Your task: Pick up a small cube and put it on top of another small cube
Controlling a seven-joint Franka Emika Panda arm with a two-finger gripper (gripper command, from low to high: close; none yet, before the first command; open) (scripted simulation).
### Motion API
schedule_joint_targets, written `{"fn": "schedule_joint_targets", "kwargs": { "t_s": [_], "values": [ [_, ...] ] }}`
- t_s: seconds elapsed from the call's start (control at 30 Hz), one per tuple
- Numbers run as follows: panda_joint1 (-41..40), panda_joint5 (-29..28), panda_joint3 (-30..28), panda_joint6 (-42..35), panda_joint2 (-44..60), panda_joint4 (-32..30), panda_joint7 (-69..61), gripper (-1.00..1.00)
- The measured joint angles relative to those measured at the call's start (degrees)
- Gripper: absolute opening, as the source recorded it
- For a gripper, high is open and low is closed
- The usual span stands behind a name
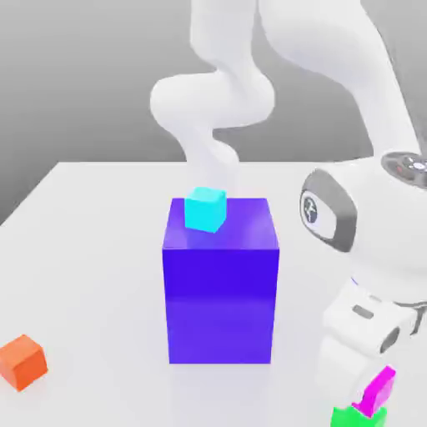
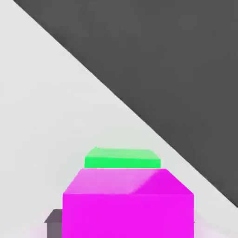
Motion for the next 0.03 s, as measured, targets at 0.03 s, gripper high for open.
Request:
{"fn": "schedule_joint_targets", "kwargs": {
  "t_s": [0.03],
  "values": [
    [0.0,0.0,0.0,0.0,0.0,0.0,0.0,1.0]
  ]
}}
